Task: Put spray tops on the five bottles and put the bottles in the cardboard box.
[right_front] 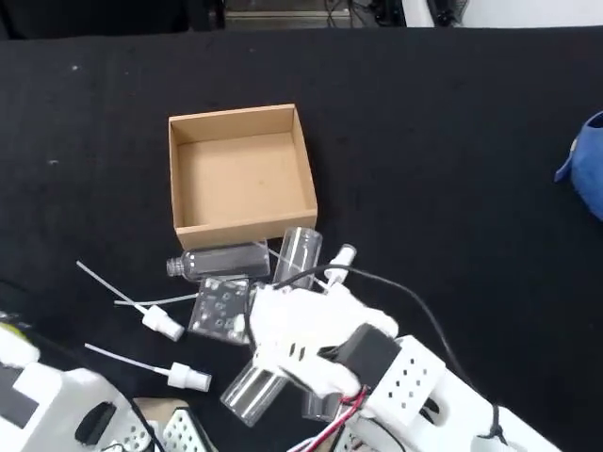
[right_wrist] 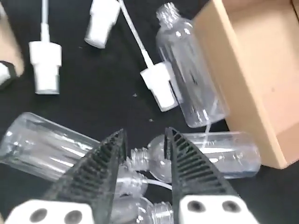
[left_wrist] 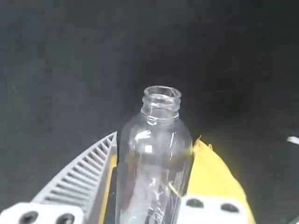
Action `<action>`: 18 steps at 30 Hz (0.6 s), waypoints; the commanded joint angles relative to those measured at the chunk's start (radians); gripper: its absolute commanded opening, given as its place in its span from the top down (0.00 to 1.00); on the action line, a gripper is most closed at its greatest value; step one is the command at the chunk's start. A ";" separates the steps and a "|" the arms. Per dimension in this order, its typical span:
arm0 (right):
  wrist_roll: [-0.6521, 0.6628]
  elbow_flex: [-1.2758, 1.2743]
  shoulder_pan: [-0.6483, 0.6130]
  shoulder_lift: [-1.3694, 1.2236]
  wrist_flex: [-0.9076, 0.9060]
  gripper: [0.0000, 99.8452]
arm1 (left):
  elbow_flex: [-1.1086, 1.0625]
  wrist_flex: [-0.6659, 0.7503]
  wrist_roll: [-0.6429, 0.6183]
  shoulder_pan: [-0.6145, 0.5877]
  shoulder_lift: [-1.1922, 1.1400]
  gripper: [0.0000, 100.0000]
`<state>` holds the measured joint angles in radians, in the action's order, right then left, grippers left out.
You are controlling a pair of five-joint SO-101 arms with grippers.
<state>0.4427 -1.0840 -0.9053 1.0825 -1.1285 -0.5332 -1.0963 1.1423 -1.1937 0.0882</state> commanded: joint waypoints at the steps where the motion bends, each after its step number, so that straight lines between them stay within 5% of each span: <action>1: -0.049 0.085 -0.110 -0.111 0.040 0.87 | 0.053 0.048 0.005 -0.079 0.003 0.97; 18: -0.371 0.226 -0.321 -0.699 0.359 0.87 | 0.064 0.049 0.005 -0.124 -0.020 0.97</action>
<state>0.1527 -0.9260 -1.1922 0.4503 -0.8401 -0.5286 -1.0610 1.1439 -1.3057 0.0821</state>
